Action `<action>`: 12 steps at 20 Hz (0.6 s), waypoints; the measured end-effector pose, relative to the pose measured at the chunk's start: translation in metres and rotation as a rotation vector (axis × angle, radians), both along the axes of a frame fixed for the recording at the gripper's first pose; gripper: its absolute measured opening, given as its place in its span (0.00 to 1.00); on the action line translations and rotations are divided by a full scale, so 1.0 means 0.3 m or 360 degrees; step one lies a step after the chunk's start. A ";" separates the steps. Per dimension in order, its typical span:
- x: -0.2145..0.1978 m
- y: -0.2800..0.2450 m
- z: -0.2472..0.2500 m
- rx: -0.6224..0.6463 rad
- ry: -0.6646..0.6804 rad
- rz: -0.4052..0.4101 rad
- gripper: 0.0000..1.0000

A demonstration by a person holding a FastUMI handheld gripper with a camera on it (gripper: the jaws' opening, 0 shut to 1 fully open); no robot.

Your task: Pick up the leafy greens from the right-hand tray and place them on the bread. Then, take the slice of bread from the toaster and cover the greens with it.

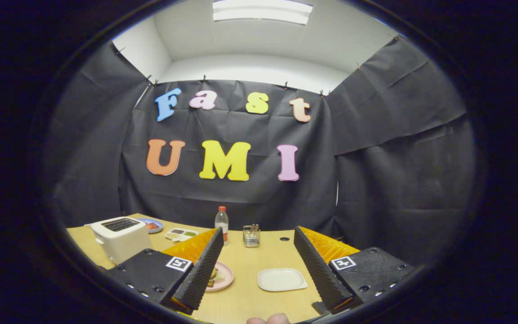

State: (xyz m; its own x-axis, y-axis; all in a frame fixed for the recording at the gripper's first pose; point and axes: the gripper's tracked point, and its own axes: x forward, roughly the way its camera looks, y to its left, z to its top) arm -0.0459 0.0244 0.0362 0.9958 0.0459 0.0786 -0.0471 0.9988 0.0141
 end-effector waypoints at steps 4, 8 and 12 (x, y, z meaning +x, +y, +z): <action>-0.013 -0.008 -0.017 0.0036 0.0020 -0.0001 0.96; -0.015 0.001 -0.018 0.0051 0.0027 0.0019 0.96; -0.015 0.018 -0.009 0.0033 0.0020 0.0034 0.96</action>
